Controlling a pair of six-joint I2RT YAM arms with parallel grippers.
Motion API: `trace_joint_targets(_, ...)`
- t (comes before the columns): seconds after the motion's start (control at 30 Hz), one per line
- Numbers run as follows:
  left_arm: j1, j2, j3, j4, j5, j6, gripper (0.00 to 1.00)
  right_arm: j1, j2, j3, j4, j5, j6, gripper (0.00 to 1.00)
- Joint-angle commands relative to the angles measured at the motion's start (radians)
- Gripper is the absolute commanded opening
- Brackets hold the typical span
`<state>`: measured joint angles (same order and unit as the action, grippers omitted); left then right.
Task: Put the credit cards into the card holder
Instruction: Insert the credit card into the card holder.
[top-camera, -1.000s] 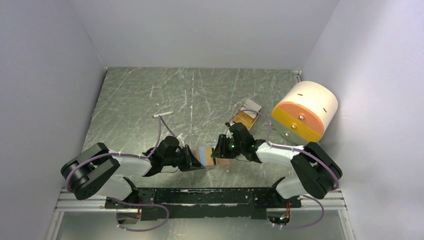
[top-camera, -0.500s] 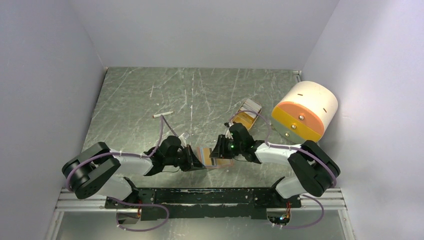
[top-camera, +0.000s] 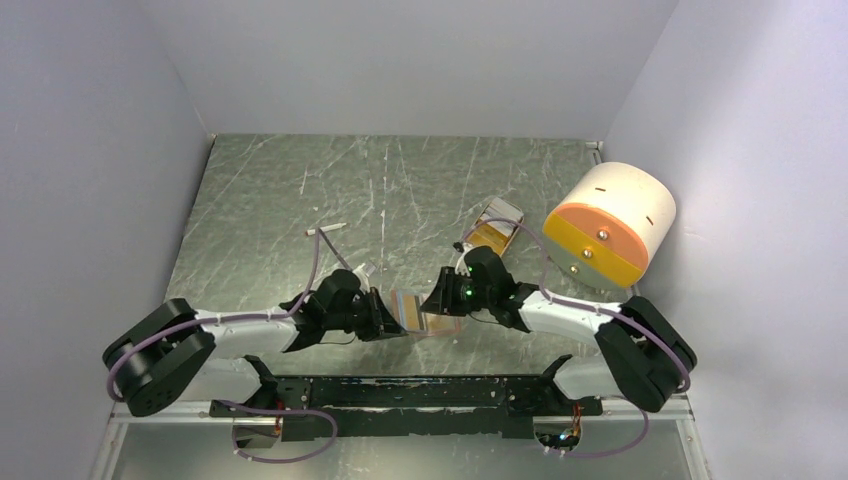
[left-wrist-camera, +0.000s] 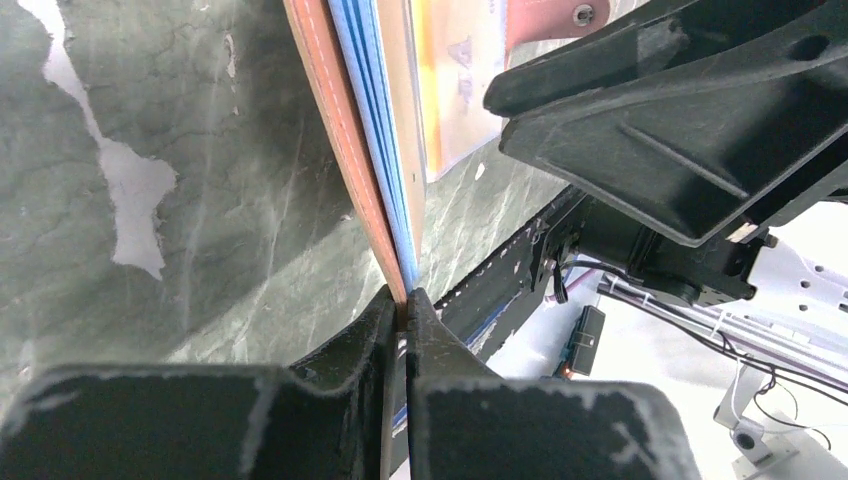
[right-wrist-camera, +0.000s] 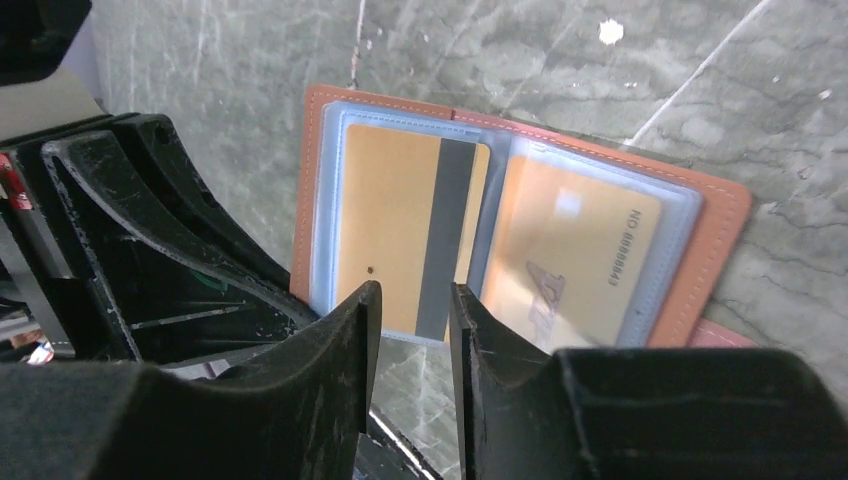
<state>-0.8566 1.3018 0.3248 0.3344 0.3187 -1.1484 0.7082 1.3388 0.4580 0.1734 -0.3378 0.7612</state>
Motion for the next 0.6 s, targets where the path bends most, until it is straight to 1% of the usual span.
trace_joint_targets(0.0,-0.009,-0.067,0.029,-0.123,-0.061,0.055,0.09,0.004,-0.042,0.026,-0.052,0.057,-0.052,0.33)
trace_joint_targets(0.07,-0.009,-0.088,0.033,-0.136,-0.053,0.077,0.09,0.004,-0.015,0.041,-0.049,0.060,-0.073,0.31)
trace_joint_targets(0.17,-0.009,-0.122,0.038,-0.135,-0.047,0.097,0.09,0.004,0.051,0.060,-0.030,0.056,-0.091,0.22)
trace_joint_targets(0.23,-0.009,-0.147,0.038,-0.133,-0.050,0.098,0.17,0.005,0.082,0.051,0.022,0.043,-0.077,0.21)
trace_joint_targets(0.33,-0.009,-0.170,0.052,-0.150,-0.074,0.108,0.29,0.008,0.112,0.036,0.058,0.028,-0.061,0.20)
trace_joint_targets(0.47,-0.009,-0.153,0.092,-0.243,-0.151,0.120,0.33,0.009,0.114,0.002,0.088,0.035,-0.053,0.20)
trace_joint_targets(0.57,-0.009,-0.122,0.096,-0.239,-0.162,0.127,0.33,0.009,0.114,-0.009,0.099,0.033,-0.044,0.20)
